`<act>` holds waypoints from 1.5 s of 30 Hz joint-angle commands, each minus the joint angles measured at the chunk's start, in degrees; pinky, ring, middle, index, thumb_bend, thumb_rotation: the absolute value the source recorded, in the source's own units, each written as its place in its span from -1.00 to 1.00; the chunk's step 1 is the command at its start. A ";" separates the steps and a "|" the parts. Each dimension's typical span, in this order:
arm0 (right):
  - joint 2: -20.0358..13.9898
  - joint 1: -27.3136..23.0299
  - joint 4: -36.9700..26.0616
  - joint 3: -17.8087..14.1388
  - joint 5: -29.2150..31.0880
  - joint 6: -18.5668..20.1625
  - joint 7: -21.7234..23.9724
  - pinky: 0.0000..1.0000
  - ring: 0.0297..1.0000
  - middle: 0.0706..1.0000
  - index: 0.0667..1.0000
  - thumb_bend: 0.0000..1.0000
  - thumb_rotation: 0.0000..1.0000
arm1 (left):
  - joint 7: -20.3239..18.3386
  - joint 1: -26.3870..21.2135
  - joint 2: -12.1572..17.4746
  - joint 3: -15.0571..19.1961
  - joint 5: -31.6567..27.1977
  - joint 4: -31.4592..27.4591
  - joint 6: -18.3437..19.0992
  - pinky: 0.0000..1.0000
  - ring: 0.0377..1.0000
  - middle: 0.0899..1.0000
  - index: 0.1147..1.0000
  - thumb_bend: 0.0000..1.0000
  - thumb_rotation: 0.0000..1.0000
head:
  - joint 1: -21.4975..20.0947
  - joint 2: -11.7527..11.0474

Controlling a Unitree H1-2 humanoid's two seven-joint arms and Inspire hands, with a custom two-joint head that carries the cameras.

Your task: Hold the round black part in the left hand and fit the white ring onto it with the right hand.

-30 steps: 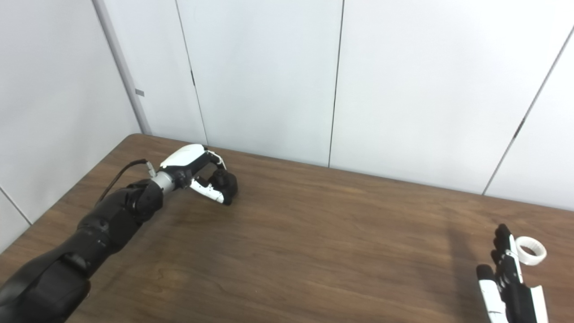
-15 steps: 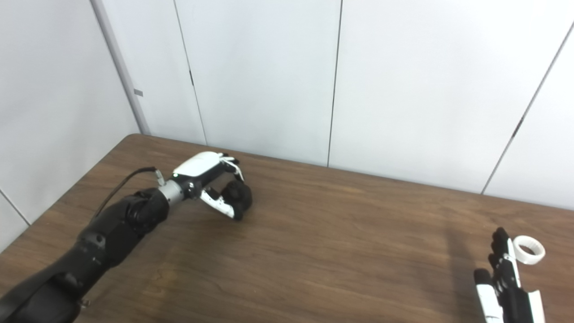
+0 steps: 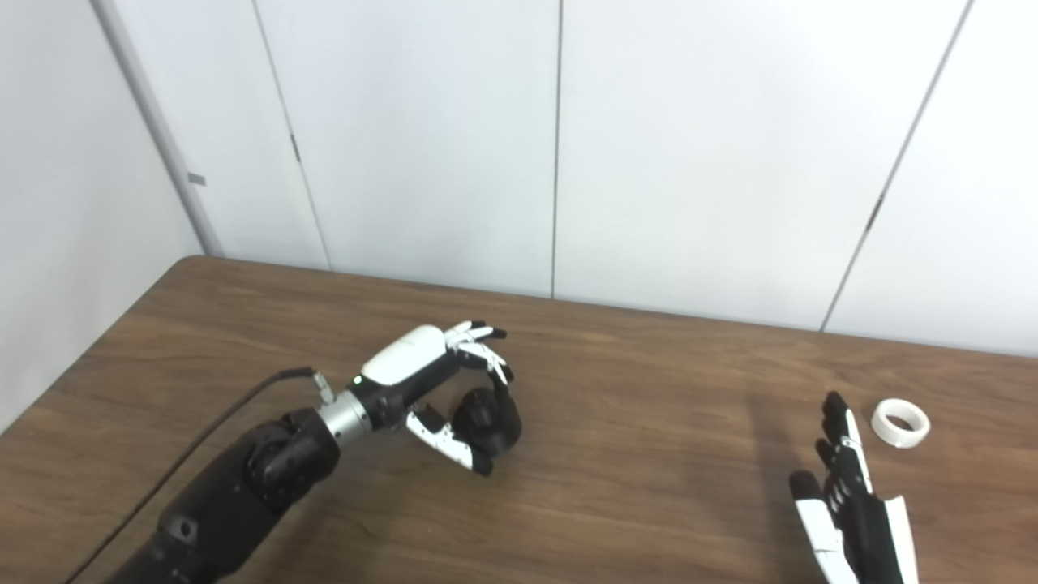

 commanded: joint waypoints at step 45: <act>3.87 -0.21 -17.08 2.31 -2.72 8.89 -1.23 0.90 1.00 1.00 0.96 0.00 0.69 | -10.50 1.74 1.95 -7.38 1.71 0.37 0.21 1.00 1.00 0.86 -0.18 0.05 -0.87 | -11.62 6.01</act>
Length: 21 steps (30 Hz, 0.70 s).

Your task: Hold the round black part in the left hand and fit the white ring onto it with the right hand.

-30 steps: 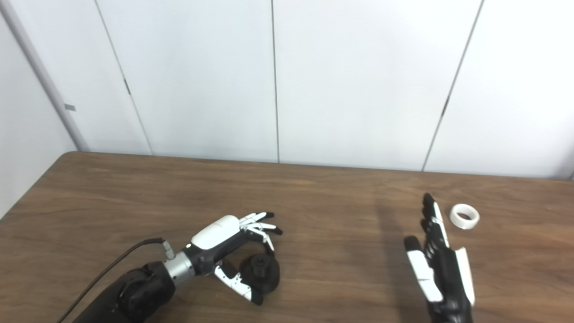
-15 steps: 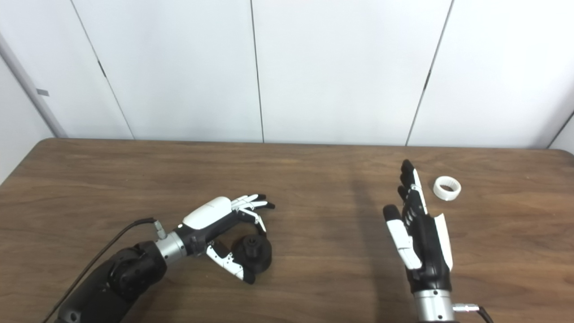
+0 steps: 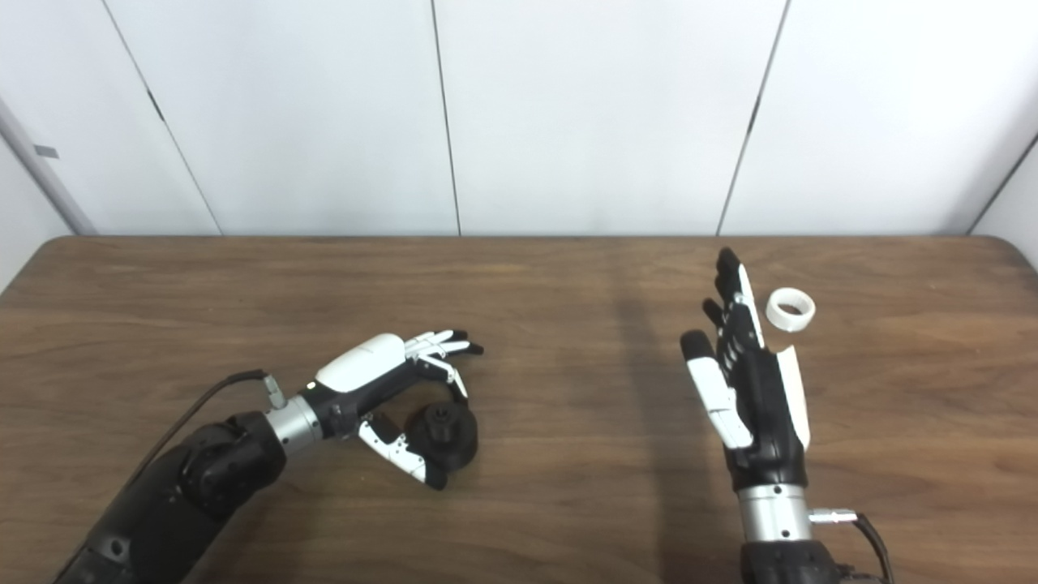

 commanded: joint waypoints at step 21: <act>-0.65 -3.71 -8.40 -2.15 -3.07 4.37 -0.75 0.97 1.00 0.98 0.93 0.09 0.73 | 8.58 -1.96 3.53 -9.01 5.52 5.53 -1.32 1.00 1.00 0.82 -0.17 0.05 -0.88 | -5.19 -0.35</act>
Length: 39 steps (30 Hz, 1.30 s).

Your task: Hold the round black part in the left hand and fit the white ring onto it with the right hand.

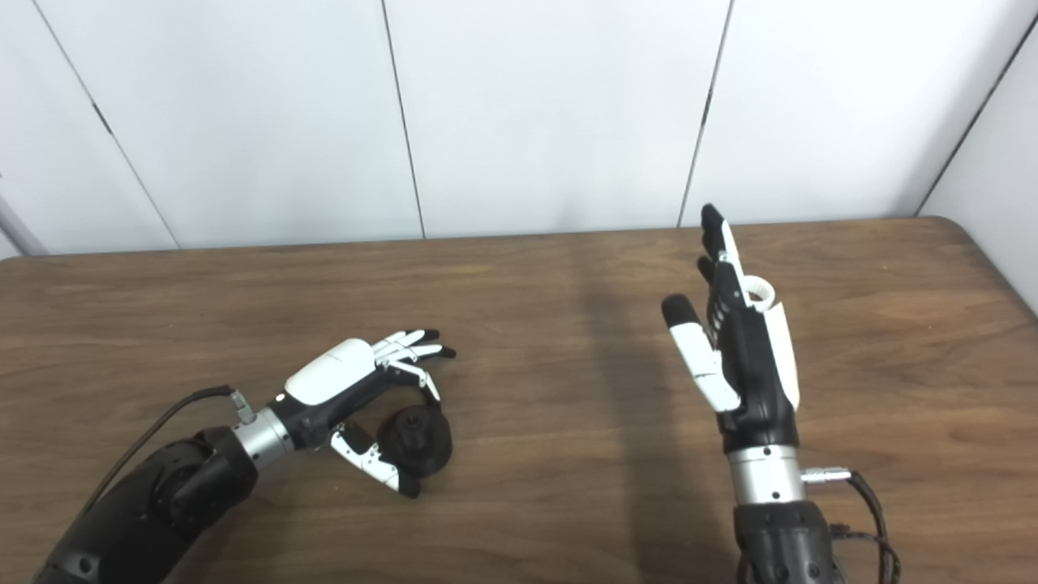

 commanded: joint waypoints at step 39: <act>-7.53 -3.33 -9.90 -5.63 -4.58 7.93 1.43 0.98 0.98 0.92 0.90 0.04 0.79 | 11.08 -3.61 3.50 -13.35 -0.11 7.10 0.87 1.00 1.00 0.76 -0.17 0.05 -0.88 | -5.33 -1.16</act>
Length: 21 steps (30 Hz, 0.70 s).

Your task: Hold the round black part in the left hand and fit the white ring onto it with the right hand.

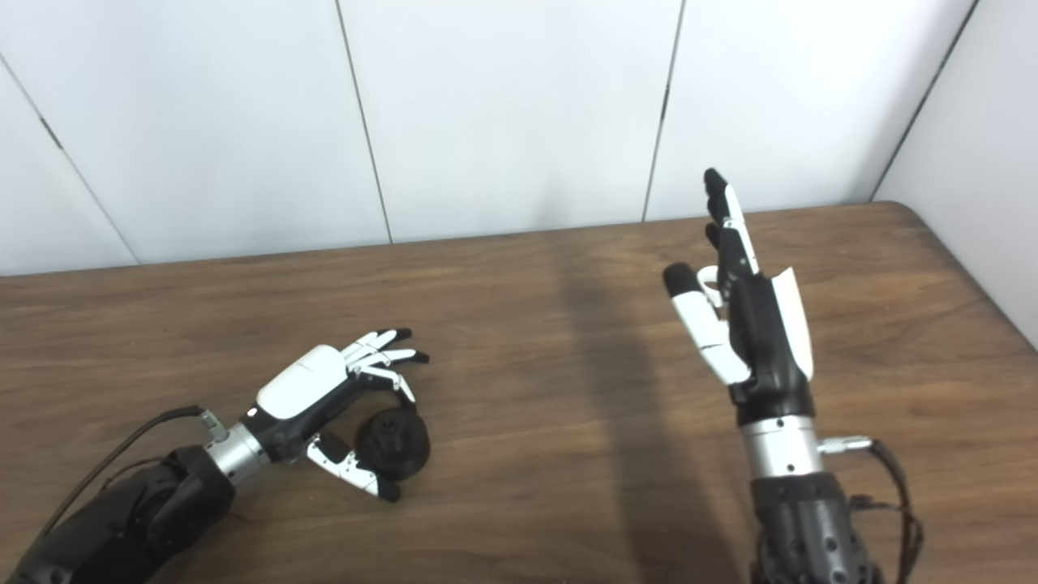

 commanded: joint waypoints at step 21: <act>-8.07 -6.53 -5.18 -5.76 1.38 2.94 1.80 0.73 0.92 0.89 0.85 0.03 0.66 | 5.79 -1.07 2.07 -8.65 4.19 2.78 0.89 1.00 1.00 0.74 -0.17 0.05 -0.88 | -2.88 -0.20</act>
